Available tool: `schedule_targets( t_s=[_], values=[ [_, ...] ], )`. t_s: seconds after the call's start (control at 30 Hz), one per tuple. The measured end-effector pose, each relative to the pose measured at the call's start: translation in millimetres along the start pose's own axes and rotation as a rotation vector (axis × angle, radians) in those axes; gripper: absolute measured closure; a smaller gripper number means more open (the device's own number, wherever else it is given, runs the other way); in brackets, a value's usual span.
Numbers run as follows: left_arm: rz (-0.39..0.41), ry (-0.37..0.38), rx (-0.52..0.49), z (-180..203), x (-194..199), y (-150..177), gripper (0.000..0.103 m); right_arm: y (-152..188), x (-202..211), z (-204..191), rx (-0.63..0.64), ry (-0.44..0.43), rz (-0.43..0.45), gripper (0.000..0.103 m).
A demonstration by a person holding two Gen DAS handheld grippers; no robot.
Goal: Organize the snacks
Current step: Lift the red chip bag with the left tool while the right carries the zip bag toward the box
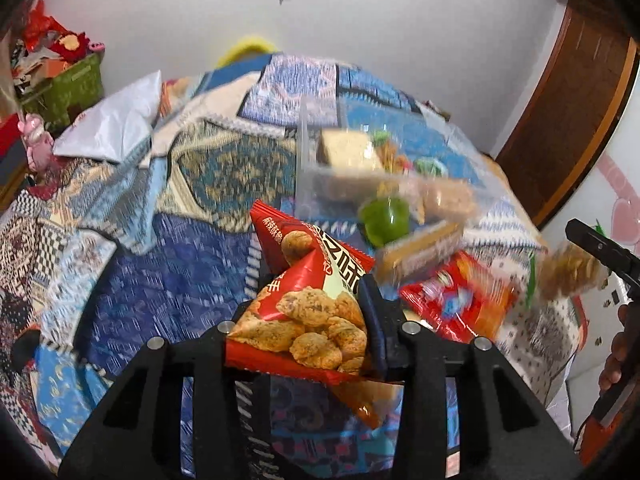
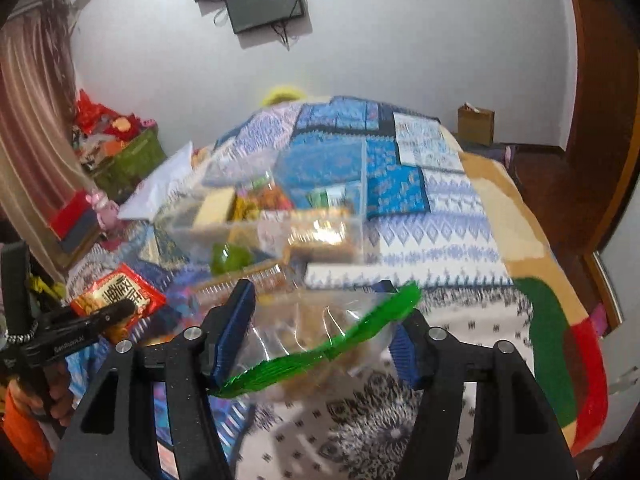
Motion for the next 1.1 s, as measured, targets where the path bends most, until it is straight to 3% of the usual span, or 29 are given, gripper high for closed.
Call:
schedule_targets(
  t_s=[0.03,0.07,0.3,0.37,0.5,0.57,0.77,0.87,1.0,1.1],
  values=[
    [0.013,0.000,-0.001,0,3,-4,0.063,-4,1,-1,-0.002,-0.006,0.010,0.072],
    [0.028,0.002,-0.004,1,6,-10,0.063,-9,1,-3,-0.001,-0.016,0.018,0.082],
    [0.088,0.015,-0.021,10,14,-34,0.063,-20,-15,-5,0.007,-0.036,0.004,0.085],
    [0.078,0.023,-0.017,9,11,-34,0.063,-13,-21,-3,0.011,-0.036,-0.032,0.078],
    [0.056,0.033,-0.013,10,6,-24,0.066,10,-28,5,-0.007,-0.022,-0.105,0.035],
    [0.047,0.038,-0.014,11,7,-19,0.075,21,-29,10,-0.024,-0.015,-0.131,0.034],
    [0.034,0.027,-0.024,11,10,-9,0.076,53,-41,16,-0.071,-0.040,-0.239,0.021],
    [0.007,0.010,0.001,2,7,-4,0.075,58,-40,12,-0.064,-0.049,-0.248,0.014],
    [-0.028,-0.025,0.041,-14,4,7,0.048,61,-41,8,-0.038,-0.037,-0.244,0.013],
    [-0.057,-0.041,0.051,-25,1,19,0.041,64,-43,9,-0.051,-0.061,-0.257,0.011]
  ],
)
Point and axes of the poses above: each gripper's, at about its wrist camera, not at the fingertips, and x roughly against the way its jaws point, z to its right, y to its underside, the point moved 2 cm from there along -x, roughly the way its jaws point, and after that the axes turned 2 degrees about y, right-handed, at the moved point
